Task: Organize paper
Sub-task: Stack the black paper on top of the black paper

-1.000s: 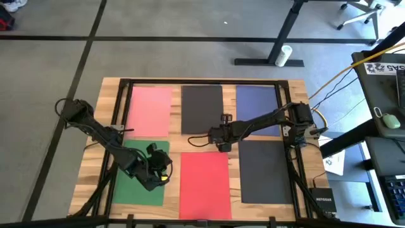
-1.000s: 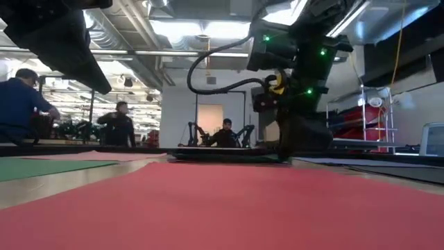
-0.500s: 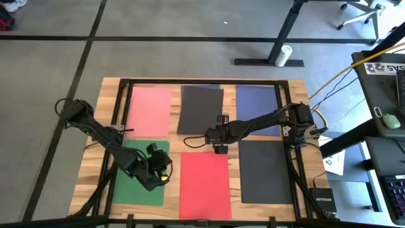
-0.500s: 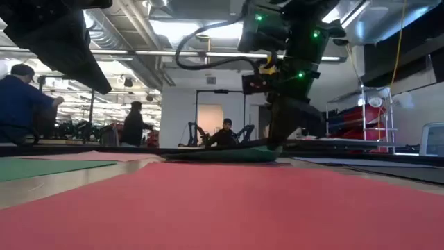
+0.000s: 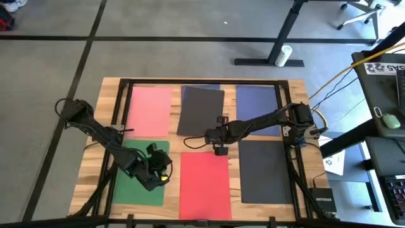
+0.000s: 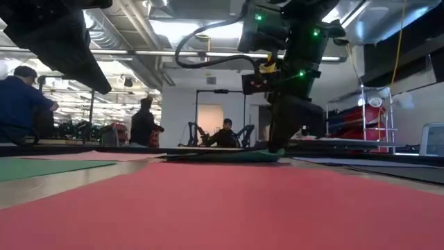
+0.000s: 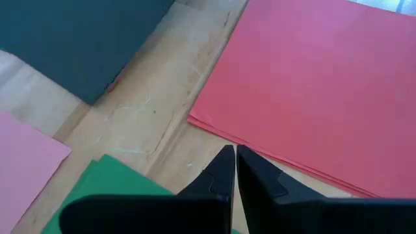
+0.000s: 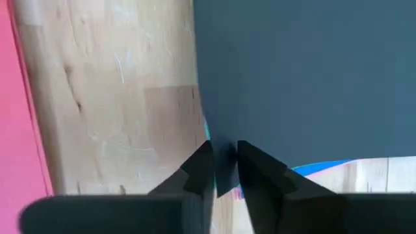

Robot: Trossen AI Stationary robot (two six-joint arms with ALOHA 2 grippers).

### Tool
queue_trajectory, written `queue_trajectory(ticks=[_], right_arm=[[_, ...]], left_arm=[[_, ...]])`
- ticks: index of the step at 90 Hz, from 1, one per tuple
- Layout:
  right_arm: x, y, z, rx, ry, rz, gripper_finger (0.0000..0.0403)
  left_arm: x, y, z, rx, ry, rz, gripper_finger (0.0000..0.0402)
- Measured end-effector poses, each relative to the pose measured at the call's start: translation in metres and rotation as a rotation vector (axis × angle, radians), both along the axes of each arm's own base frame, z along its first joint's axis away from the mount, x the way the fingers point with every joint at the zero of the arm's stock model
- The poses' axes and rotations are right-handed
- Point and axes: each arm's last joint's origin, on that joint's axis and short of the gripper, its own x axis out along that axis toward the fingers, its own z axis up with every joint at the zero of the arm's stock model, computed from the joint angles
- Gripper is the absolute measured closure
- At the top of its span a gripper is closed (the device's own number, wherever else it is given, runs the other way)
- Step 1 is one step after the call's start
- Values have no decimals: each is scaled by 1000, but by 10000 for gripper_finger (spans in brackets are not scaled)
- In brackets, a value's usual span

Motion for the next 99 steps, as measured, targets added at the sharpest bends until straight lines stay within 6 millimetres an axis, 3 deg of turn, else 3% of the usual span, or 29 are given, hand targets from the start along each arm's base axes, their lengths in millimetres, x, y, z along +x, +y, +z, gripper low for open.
queue_trajectory(ticks=[12, 22, 32, 46, 76, 99], right_arm=[[0, -1, 0, -9, -2, -3, 277], [0, -1, 0, -12, 0, -3, 273], [0, -1, 0, -17, 2, 3, 302], [0, -1, 0, -31, 18, 50, 390], [-14, 20, 7, 34, 110, 105, 402], [-44, 53, 45, 102, 107, 118, 403]], left_arm=[[0, 0, 0, 0, 0, 0, 402], [0, 0, 0, 0, 0, 0, 402], [0, 0, 0, 0, 0, 0, 402], [0, 0, 0, 0, 0, 0, 402], [0, 0, 0, -4, -1, 4, 402], [0, 0, 0, -11, -4, 10, 402]])
